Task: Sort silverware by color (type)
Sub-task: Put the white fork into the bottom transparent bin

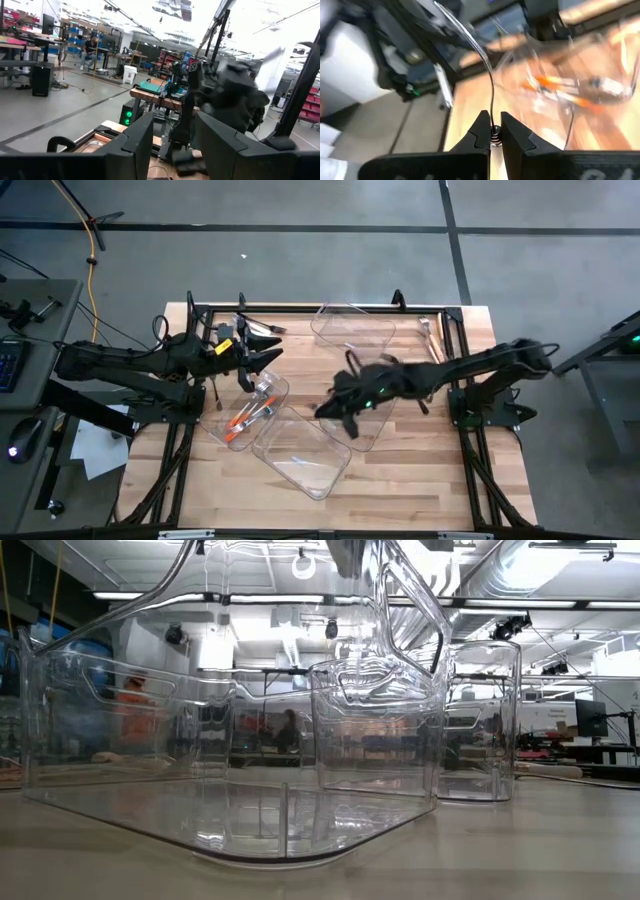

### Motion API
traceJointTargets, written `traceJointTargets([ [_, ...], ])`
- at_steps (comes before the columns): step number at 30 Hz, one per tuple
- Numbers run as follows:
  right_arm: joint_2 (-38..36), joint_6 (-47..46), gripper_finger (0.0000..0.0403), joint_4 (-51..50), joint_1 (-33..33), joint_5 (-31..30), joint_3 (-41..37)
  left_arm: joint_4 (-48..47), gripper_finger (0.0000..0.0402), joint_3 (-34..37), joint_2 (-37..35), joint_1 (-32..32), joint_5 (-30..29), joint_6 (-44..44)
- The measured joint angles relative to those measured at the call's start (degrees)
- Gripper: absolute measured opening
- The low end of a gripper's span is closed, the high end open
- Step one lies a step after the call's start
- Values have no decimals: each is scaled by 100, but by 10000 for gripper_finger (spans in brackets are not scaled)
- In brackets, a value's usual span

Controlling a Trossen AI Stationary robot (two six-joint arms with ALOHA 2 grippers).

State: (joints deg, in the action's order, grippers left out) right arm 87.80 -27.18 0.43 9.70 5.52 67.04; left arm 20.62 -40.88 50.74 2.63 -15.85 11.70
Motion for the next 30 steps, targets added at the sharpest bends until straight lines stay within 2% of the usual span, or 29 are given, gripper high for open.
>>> traceJointTargets([
  [5, 818, -802, 5, -685, 446, -785, 884, 4, 136, 0, 0, 0, -3, -327],
  [12, 2022, -1714, 5, -2219, 777, -1341, 2328, 17, 136, 0, 0, 0, 0, -339],
  [20, 3199, -2183, 5, -3632, 778, -1215, 3576, 17, 136, 0, 0, 0, 0, -339],
  [30, 4033, -2610, 5, -3928, 594, -690, 3980, 15, 136, 0, 0, 2, 2, -337],
])
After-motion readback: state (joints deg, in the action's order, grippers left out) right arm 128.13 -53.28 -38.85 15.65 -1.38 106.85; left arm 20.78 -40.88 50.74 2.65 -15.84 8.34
